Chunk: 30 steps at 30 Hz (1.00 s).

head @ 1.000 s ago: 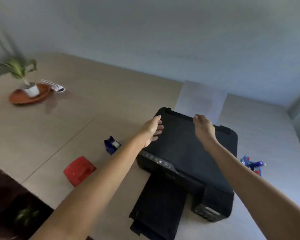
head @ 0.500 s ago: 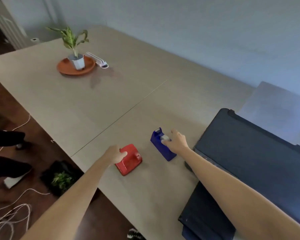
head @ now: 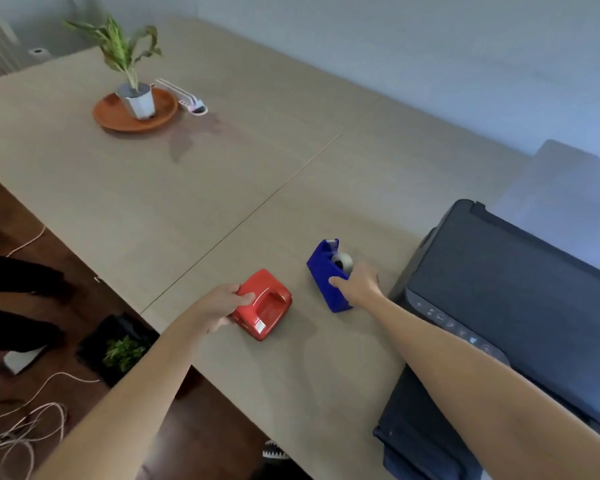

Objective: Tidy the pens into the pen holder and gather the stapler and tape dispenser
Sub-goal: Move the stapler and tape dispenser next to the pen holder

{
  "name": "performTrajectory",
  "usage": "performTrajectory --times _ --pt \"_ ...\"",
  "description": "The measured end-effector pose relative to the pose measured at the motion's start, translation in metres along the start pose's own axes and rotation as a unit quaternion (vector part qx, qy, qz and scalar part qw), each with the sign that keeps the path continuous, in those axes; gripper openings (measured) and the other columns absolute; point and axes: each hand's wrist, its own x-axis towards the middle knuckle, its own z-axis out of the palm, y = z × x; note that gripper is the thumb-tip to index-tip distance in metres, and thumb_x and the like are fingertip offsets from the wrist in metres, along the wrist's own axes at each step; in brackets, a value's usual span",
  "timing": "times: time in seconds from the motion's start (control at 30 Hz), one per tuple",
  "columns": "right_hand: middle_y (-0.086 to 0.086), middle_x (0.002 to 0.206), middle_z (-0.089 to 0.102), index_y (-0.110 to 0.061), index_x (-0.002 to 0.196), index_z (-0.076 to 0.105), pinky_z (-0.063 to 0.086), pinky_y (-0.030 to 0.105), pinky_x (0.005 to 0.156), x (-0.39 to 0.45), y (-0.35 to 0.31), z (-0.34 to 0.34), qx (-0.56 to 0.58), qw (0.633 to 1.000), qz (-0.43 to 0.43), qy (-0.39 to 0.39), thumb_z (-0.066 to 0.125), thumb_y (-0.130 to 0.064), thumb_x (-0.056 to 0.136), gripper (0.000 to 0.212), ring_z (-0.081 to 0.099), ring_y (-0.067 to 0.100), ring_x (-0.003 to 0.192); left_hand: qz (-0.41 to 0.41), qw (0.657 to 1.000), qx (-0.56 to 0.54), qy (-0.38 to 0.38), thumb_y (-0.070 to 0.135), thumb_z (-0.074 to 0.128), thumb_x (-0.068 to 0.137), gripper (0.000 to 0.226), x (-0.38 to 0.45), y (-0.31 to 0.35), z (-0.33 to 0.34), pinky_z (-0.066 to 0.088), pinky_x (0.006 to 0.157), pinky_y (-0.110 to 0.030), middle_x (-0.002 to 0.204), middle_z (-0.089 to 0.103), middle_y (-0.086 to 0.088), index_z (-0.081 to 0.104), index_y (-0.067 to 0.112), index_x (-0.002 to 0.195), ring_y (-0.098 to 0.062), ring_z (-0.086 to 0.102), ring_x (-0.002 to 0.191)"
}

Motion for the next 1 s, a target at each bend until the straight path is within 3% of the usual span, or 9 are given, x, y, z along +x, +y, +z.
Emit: performTrajectory --times 0.1,0.27,0.43,0.6,0.77,0.83,0.93,1.0 --pt "0.014 0.099 0.066 -0.002 0.104 0.056 0.060 0.046 0.076 -0.010 -0.007 -0.017 0.057 0.998 -0.032 0.002 0.073 -0.028 0.078 0.041 0.068 0.030 0.089 0.023 0.999 -0.023 -0.001 0.011 0.055 0.094 0.024 -0.009 0.025 -0.002 0.046 0.084 -0.035 0.089 0.063 -0.006 0.056 0.011 0.118 -0.019 0.058 0.079" --pt "0.014 0.099 0.070 -0.005 0.100 0.059 0.062 0.042 0.072 -0.039 -0.020 -0.084 0.123 0.988 -0.081 0.034 0.074 -0.031 0.077 0.038 0.072 0.027 0.080 0.076 0.997 -0.021 0.007 0.012 0.055 0.094 0.019 -0.040 0.082 0.022 0.046 0.069 -0.029 0.085 0.060 -0.004 0.056 0.015 0.113 -0.019 0.055 0.073" --pt "0.011 0.100 0.067 -0.003 0.100 0.060 0.063 0.044 0.068 -0.080 0.007 -0.182 0.191 0.969 -0.114 0.109 0.077 -0.033 0.074 0.043 0.070 0.023 0.083 0.138 0.990 -0.037 -0.019 0.012 0.054 0.094 0.013 -0.075 0.134 0.085 0.048 0.078 -0.035 0.090 0.057 -0.004 0.057 0.017 0.105 -0.022 0.057 0.079" --pt "0.006 0.090 0.068 -0.007 0.089 0.061 0.063 0.042 0.063 -0.128 0.092 -0.267 0.238 0.948 -0.107 0.184 0.077 -0.030 0.074 0.031 0.071 0.019 0.078 0.167 0.983 0.001 -0.072 0.016 0.057 0.092 0.008 -0.108 0.163 0.182 0.049 0.073 -0.035 0.089 0.055 -0.004 0.060 0.018 0.100 -0.026 0.056 0.075" --pt "0.007 0.079 0.062 -0.008 0.073 0.060 0.063 0.041 0.056 -0.178 0.211 -0.337 0.259 0.922 -0.048 0.283 0.080 -0.025 0.070 0.027 0.070 0.021 0.064 0.158 0.969 0.039 -0.188 0.020 0.058 0.091 0.007 -0.141 0.164 0.309 0.060 0.062 -0.028 0.090 0.063 -0.006 0.065 0.020 0.092 -0.022 0.062 0.081" --pt "0.006 0.074 0.060 -0.004 0.077 0.062 0.061 0.035 0.050 -0.198 0.259 -0.359 0.250 0.914 -0.019 0.319 0.081 -0.024 0.072 0.028 0.067 0.020 0.054 0.143 0.961 0.048 -0.232 0.021 0.059 0.091 0.008 -0.152 0.155 0.364 0.061 0.064 -0.032 0.092 0.066 -0.007 0.065 0.019 0.096 -0.022 0.064 0.083" --pt "0.007 0.075 0.062 0.001 0.088 0.066 0.062 0.042 0.058 -0.226 0.330 -0.381 0.261 0.897 0.028 0.356 0.081 -0.022 0.073 0.031 0.066 0.023 0.054 0.116 0.949 0.063 -0.286 0.020 0.059 0.091 0.010 -0.170 0.133 0.444 0.056 0.075 -0.037 0.093 0.068 -0.008 0.064 0.016 0.099 -0.023 0.066 0.086" --pt "0.011 0.080 0.063 0.000 0.086 0.067 0.062 0.036 0.055 -0.240 0.376 -0.390 0.265 0.886 0.064 0.374 0.081 -0.023 0.072 0.030 0.066 0.021 0.051 0.094 0.945 0.068 -0.306 0.017 0.057 0.093 0.008 -0.181 0.112 0.497 0.054 0.076 -0.036 0.088 0.068 -0.007 0.064 0.015 0.095 -0.020 0.065 0.082"
